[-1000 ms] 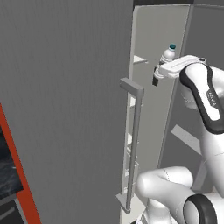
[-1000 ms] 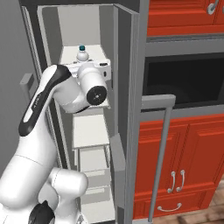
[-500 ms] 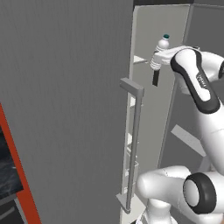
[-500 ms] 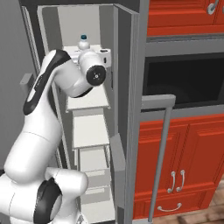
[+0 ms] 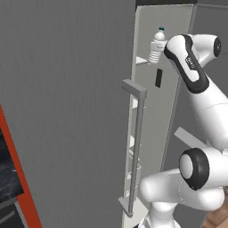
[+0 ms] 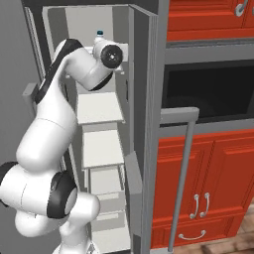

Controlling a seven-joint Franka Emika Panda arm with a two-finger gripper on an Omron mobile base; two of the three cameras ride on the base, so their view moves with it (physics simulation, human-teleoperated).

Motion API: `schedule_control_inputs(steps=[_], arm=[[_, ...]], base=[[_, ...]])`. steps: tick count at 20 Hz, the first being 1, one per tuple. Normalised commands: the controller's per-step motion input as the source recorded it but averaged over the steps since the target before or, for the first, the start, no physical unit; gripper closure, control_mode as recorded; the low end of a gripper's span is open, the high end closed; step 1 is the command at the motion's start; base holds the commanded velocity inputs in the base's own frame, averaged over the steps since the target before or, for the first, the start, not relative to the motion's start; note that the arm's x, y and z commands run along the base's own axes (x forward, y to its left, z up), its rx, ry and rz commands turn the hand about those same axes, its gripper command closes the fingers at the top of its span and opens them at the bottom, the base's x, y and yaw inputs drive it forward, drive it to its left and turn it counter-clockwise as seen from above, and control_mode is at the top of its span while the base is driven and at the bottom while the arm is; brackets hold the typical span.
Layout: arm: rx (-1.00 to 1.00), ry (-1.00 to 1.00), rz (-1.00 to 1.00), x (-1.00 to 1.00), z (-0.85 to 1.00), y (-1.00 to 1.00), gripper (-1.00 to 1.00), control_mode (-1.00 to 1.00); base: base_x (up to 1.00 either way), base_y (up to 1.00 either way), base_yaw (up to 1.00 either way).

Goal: Take the bottled waters from the counter and place them in the freezer to freeze. Close the freezer door after placing the bottles.

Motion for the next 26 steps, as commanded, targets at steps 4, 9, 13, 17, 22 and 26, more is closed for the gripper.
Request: schedule_control_inputs(steps=[4,9,13,17,22,26], arm=[[-0.03,0.1,0.0,0.39,0.0,0.0,1.0,-1.0],[0.0,0.07,0.0,0.44,0.0,0.0,1.0,-1.0],[0.0,0.0,0.0,0.42,-0.06,0.0,1.0,-1.0],[0.0,-0.03,0.0,0.24,-0.28,0.0,1.0,-1.0],[0.0,-0.01,0.0,0.33,-0.19,0.0,1.0,-1.0],[-0.01,-0.03,0.0,0.44,-0.24,0.0,1.0,-1.0]], base=[[0.0,0.0,0.0],[0.0,0.0,0.0],[0.0,0.0,0.0],[0.0,0.0,0.0],[0.0,0.0,0.0],[0.0,0.0,0.0]])
